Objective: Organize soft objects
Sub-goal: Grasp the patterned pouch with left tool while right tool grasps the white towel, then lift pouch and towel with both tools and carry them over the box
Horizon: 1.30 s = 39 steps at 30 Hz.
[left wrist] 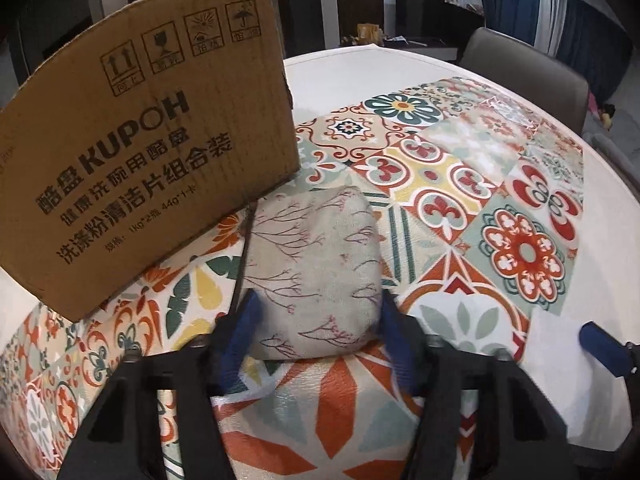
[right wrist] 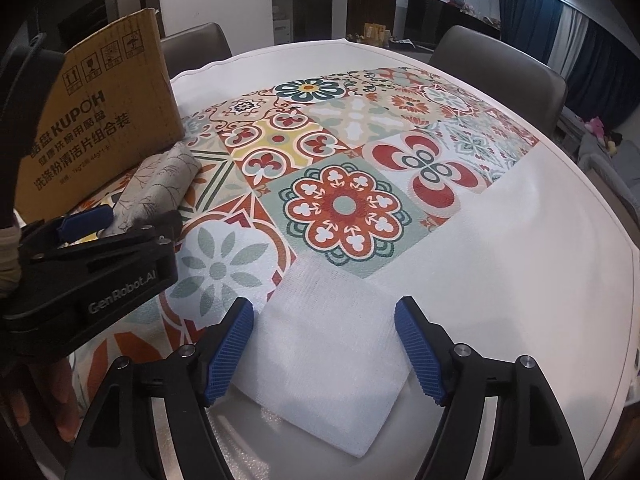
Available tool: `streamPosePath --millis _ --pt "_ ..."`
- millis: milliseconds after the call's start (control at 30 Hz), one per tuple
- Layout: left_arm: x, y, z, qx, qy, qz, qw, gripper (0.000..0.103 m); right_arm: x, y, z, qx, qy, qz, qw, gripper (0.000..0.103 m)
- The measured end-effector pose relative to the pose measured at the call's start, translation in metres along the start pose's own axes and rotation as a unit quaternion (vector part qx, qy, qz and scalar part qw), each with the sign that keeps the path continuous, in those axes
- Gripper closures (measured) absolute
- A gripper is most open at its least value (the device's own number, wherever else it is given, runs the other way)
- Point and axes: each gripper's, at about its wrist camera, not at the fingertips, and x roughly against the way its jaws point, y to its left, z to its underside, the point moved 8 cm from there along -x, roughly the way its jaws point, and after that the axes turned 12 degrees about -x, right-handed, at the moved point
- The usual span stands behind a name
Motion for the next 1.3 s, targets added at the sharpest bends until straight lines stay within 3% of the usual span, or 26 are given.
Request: streamPosePath --millis 100,167,267,467,500,600,1033,1300 --pt "0.000 -0.001 -0.001 0.006 0.001 0.005 1.0000 0.064 -0.001 0.002 -0.001 0.009 0.001 -0.007 1.000 0.029" --pt "0.002 -0.002 -0.001 0.008 0.000 0.002 1.0000 0.078 -0.002 0.002 -0.002 0.014 0.004 -0.010 1.000 0.029" --pt "0.007 -0.001 0.001 0.012 0.001 -0.004 0.9999 0.083 -0.002 0.004 -0.002 0.026 0.003 -0.020 0.999 0.032" --pt "0.016 -0.001 0.003 0.033 -0.005 0.005 0.9994 0.085 0.000 0.009 -0.005 0.059 -0.002 -0.040 0.997 0.068" --pt "0.019 -0.001 0.003 0.036 -0.007 0.004 0.9993 0.085 0.000 0.010 -0.005 0.064 -0.003 -0.043 0.997 0.078" --pt "0.027 0.002 0.006 0.047 -0.012 -0.001 0.9988 0.085 0.000 0.012 -0.005 0.081 -0.009 -0.045 0.996 0.088" --pt "0.063 0.010 0.015 0.074 -0.022 -0.024 0.9967 0.085 0.007 0.013 -0.005 0.096 -0.008 -0.063 0.993 0.091" --pt "0.095 0.015 0.019 0.092 -0.039 -0.040 0.9942 0.085 0.026 0.018 -0.010 0.110 -0.033 -0.074 0.991 0.091"
